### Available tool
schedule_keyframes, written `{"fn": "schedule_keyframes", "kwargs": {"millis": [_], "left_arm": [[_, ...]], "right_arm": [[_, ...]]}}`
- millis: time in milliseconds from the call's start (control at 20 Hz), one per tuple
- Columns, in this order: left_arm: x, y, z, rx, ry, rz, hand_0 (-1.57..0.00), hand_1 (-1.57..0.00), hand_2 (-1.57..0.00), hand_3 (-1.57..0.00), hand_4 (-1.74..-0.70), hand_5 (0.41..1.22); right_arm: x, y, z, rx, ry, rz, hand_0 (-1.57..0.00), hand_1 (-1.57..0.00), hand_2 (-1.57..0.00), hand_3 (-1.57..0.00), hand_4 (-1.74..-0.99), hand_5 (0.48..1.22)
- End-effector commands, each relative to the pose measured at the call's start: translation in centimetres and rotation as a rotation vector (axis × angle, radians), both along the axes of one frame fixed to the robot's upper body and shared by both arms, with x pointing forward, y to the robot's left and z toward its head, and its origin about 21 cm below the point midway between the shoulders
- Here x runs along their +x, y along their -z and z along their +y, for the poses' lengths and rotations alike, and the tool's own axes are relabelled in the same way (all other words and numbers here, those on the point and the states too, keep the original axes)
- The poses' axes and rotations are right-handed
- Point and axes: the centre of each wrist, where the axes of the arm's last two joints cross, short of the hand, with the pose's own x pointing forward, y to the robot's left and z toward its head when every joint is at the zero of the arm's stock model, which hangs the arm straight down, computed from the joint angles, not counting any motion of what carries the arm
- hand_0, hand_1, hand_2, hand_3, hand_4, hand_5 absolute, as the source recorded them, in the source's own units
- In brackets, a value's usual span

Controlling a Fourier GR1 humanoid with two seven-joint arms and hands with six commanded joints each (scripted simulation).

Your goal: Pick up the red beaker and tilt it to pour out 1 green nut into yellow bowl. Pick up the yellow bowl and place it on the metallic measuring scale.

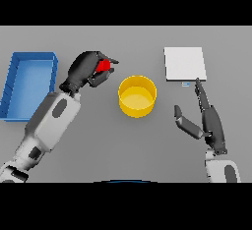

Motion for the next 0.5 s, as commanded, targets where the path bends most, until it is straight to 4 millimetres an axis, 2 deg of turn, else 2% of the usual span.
{"fn": "schedule_keyframes", "kwargs": {"millis": [0, 250, 350, 450], "left_arm": [[0.3, -0.5, -0.4, 0.089, 0.021, -0.029, -1.57, -1.57, -1.57, -1.57, -1.74, 1.123], [1.4, -1.4, -2.7, 0.461, 0.145, -0.127, -1.57, -1.57, -1.57, -1.57, -1.74, 1.177], [2.2, -2.5, -3.4, 0.592, 0.192, -0.145, -1.57, -1.57, -1.57, -1.57, -1.74, 1.193], [2.7, -2.7, -4.3, 0.716, 0.256, -0.162, -1.57, -1.57, -1.57, -1.57, -1.65, 1.203]], "right_arm": [[-0.1, 0.4, 0.1, 0.004, -0.003, 0.015, 0.00, 0.00, 0.00, 0.00, -1.260, 0.719], [0.2, 0.5, 0.1, 0.015, -0.017, 0.012, 0.00, 0.00, 0.00, 0.00, -1.268, 0.722], [-0.1, 0.8, 0.3, 0.024, -0.017, 0.005, 0.00, 0.00, 0.00, 0.00, -1.264, 0.717], [0.0, 0.4, 0.5, 0.020, -0.018, -0.006, 0.00, 0.00, 0.00, 0.00, -1.262, 0.705]]}}
